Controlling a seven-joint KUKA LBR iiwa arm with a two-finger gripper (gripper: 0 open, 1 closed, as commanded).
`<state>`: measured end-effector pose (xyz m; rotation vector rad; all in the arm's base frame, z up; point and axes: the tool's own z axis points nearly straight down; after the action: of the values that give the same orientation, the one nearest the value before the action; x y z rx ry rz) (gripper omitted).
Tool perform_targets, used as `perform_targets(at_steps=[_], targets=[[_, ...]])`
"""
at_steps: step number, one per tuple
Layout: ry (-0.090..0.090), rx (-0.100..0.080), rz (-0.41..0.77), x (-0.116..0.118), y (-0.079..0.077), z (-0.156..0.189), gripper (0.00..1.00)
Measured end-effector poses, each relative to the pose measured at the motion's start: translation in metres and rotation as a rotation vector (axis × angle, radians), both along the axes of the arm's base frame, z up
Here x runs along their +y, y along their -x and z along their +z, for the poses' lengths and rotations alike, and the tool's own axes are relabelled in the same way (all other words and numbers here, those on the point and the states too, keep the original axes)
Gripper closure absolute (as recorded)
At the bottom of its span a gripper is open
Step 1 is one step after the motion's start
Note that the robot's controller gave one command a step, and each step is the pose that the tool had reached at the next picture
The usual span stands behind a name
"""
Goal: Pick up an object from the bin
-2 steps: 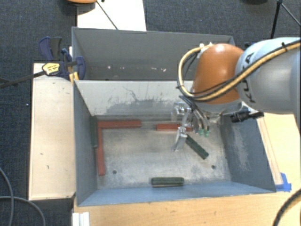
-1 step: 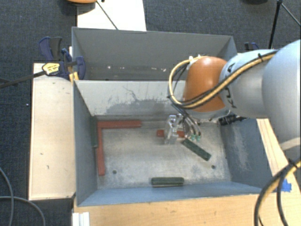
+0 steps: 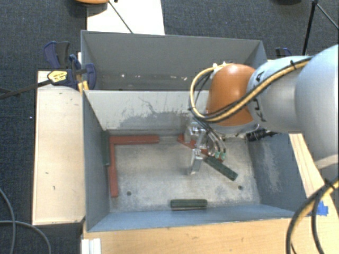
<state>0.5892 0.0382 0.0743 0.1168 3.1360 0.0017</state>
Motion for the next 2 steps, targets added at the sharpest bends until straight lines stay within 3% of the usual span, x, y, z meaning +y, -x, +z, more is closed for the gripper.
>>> perform_targets(at_steps=[1, 2], targets=[[0.0, 0.0, -0.001, 0.0, 0.0, 0.0, 0.0], [0.001, 0.005, -0.248, -0.074, 0.008, 0.001, 1.0]])
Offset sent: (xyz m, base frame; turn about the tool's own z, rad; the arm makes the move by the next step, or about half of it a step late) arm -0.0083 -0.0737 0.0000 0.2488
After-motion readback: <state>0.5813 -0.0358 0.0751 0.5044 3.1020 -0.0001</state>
